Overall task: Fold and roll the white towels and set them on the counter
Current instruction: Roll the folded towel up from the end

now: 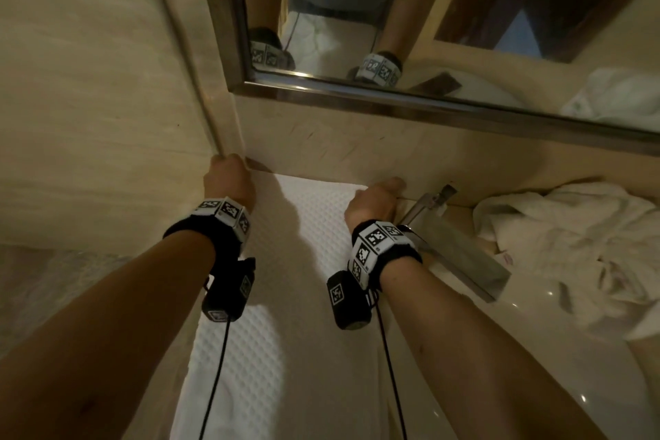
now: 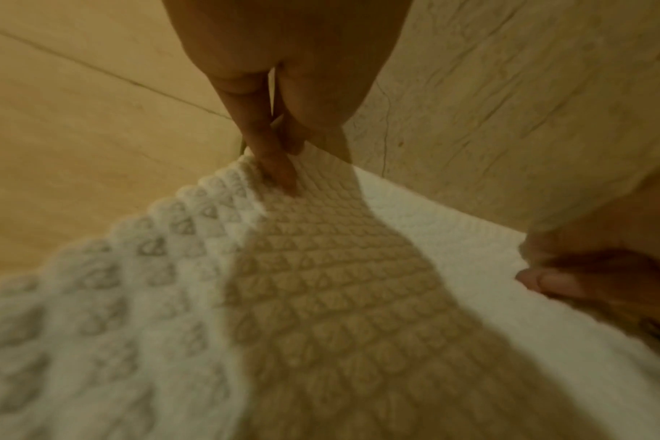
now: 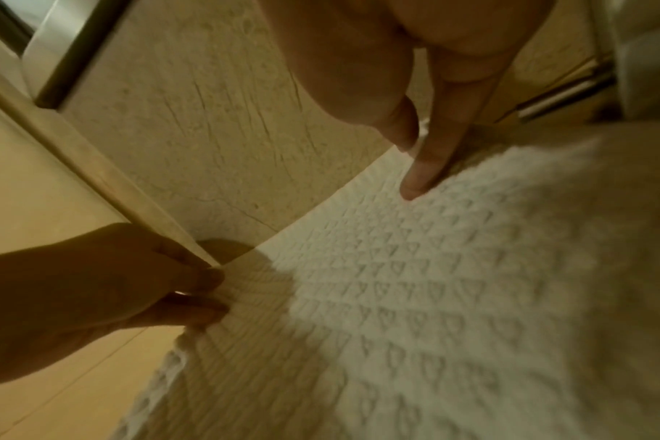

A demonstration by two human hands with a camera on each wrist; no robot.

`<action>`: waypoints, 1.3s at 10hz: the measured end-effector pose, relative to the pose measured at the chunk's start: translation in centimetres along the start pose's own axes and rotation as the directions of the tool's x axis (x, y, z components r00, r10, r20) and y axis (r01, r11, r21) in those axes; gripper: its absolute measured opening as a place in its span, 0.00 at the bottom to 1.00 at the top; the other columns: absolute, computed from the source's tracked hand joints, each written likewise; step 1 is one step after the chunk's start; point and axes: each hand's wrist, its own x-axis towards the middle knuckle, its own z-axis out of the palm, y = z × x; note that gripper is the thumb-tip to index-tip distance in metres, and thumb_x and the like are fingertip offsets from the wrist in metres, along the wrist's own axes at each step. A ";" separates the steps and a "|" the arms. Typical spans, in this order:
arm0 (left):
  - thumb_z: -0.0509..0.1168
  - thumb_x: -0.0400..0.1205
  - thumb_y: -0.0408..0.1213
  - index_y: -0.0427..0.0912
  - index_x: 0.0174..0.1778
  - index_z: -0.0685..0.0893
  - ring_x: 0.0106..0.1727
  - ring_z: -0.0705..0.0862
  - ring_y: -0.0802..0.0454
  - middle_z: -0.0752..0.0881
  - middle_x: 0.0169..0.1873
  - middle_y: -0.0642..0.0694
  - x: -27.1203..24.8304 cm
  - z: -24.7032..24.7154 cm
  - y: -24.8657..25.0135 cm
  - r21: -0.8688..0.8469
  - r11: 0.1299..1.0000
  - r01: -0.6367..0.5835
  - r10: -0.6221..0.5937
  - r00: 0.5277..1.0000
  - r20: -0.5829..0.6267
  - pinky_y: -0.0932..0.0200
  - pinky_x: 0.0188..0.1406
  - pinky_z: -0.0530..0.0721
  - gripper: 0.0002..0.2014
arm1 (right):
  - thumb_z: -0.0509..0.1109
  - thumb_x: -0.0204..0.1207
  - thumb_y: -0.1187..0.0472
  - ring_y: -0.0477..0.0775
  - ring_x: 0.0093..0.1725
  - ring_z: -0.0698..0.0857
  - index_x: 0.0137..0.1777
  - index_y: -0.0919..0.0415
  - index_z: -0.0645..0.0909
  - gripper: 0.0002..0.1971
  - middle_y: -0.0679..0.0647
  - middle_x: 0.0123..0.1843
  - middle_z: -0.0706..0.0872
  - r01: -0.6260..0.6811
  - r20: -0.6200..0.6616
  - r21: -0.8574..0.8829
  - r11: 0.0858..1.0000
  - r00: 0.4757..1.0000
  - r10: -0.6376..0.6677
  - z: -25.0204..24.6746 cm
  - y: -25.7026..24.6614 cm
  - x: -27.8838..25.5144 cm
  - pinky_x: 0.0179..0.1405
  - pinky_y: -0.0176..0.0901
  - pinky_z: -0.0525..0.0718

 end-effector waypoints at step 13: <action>0.62 0.83 0.40 0.29 0.78 0.56 0.72 0.71 0.33 0.67 0.73 0.29 -38.2 3.9 -16.7 -0.127 0.990 0.055 -0.024 0.973 0.228 0.47 0.69 0.70 0.33 | 0.69 0.79 0.56 0.64 0.67 0.77 0.71 0.67 0.70 0.25 0.64 0.69 0.75 0.103 0.053 -0.136 0.985 0.994 -0.097 -2.4 22.6 -31.1 0.62 0.47 0.76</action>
